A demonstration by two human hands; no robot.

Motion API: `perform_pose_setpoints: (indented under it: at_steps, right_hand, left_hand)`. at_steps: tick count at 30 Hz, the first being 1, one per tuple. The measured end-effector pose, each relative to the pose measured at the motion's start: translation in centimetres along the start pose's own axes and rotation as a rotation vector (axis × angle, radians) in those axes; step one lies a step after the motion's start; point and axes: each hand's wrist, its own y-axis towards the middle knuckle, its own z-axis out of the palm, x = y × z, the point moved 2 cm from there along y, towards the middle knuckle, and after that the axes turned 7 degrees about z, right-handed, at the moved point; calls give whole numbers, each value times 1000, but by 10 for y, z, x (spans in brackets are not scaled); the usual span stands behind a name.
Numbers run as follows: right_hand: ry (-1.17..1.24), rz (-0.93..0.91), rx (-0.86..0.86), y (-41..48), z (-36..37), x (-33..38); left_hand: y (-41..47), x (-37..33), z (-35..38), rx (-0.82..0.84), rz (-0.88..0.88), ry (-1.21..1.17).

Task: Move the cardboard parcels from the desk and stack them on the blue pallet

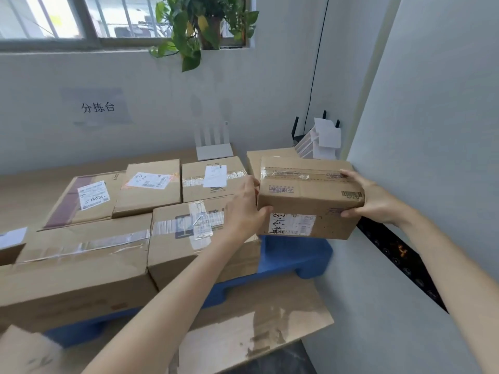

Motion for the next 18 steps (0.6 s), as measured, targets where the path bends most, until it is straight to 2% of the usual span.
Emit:
perform_pose_setpoints:
  at_steps: [7, 12, 18]
  right_hand:
    - [-60, -28, 81, 30, -9, -3]
    - [-133, -32, 143, 48, 12, -17]
    - [-160, -57, 115, 60, 39, -43]
  left_hand:
    - [3, 10, 13, -26, -10, -14]
    - [-9, 30, 34, 6, -81, -63]
    - [-18, 45, 60, -1, -131, -82]
